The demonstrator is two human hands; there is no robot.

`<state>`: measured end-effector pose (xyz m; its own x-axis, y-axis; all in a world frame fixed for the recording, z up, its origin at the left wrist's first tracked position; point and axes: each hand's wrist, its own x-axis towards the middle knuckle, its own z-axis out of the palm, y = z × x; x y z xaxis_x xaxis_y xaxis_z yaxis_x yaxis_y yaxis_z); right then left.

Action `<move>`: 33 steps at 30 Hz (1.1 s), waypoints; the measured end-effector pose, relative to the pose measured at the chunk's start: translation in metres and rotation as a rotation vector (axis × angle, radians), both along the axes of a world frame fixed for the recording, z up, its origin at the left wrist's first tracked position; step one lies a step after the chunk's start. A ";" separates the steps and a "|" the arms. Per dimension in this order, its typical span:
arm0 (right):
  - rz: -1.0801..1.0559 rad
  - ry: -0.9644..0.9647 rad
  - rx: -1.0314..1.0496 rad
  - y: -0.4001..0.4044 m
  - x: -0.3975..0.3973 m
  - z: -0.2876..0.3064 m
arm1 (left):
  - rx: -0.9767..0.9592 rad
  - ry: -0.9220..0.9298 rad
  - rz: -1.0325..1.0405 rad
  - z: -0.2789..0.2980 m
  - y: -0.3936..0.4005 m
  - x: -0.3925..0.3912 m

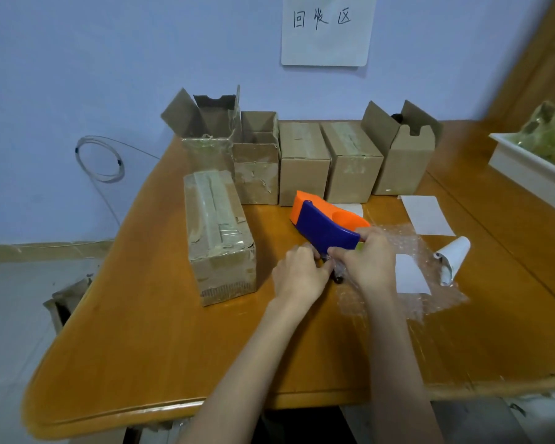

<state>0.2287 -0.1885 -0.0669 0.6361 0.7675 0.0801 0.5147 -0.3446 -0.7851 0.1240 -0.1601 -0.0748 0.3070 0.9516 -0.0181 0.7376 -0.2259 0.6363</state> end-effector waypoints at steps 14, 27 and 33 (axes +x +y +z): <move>-0.125 -0.012 0.007 0.002 0.000 -0.004 | -0.019 0.164 0.031 0.036 -0.008 -0.013; -0.062 -0.179 0.307 -0.001 -0.041 0.036 | -0.003 -0.209 0.066 0.068 0.001 -0.028; 0.058 0.159 0.068 0.015 -0.047 0.061 | 0.023 -0.338 0.054 0.072 0.005 -0.041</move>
<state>0.1814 -0.1737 -0.0057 0.5993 0.7997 0.0351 0.3997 -0.2609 -0.8787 0.0831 -0.1554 -0.0029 0.2416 0.9655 0.0974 0.4971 -0.2094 0.8421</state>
